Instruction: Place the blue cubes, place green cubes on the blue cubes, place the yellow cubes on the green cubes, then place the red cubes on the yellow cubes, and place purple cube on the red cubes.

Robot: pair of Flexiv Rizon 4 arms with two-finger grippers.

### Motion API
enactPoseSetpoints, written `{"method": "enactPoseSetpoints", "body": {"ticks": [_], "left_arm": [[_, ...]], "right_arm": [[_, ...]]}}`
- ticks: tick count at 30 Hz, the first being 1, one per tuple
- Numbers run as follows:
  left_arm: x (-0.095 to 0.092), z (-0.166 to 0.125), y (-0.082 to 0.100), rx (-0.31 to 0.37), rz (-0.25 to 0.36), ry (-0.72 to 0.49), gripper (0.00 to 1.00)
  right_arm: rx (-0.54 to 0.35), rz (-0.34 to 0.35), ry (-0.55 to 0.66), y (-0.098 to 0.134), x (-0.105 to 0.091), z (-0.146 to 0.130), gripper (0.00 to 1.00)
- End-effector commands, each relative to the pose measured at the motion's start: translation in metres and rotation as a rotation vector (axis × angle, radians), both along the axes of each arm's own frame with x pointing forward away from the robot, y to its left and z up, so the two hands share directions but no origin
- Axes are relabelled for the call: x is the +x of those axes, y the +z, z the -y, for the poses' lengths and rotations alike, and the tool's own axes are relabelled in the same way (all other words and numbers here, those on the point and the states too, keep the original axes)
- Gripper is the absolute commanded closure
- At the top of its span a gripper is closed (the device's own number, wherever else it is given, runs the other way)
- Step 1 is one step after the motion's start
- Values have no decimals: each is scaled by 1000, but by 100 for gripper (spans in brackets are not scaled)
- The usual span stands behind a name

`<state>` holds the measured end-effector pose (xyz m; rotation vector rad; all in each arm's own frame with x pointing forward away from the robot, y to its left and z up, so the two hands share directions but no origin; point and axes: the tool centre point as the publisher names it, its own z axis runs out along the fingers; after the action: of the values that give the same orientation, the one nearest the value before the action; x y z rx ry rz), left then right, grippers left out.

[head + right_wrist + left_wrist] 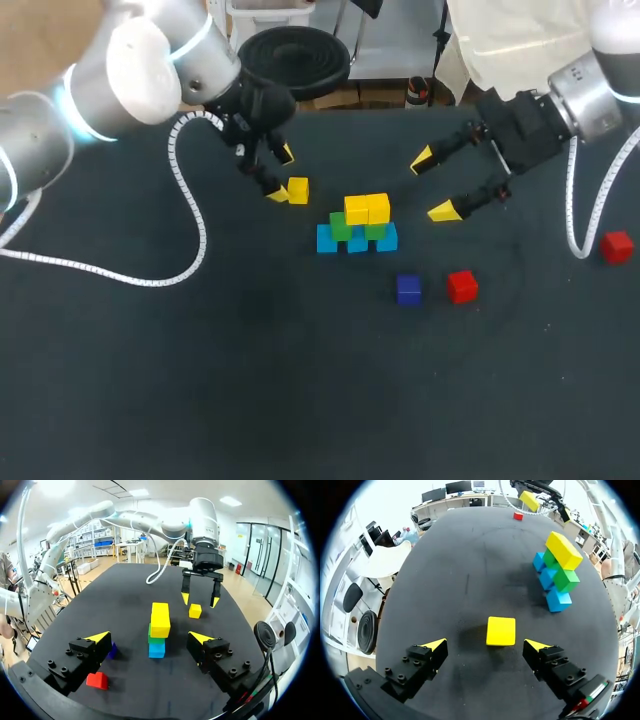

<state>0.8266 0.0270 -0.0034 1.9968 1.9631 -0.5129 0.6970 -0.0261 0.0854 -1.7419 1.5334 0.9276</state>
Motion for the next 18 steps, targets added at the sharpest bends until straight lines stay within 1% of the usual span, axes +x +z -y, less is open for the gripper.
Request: {"method": "enactPoseSetpoints", "body": {"ticks": [1,9,18], "left_arm": [[7,4,-3,10,-17,-5,0],[7,10,-6,18,-31,-15,0],[5,8,-11,45,-49,-6,0]], "right_arm": [[1,1,0,0,0,0,0],[1,1,0,0,0,0,0],[1,1,0,0,0,0,0]]}}
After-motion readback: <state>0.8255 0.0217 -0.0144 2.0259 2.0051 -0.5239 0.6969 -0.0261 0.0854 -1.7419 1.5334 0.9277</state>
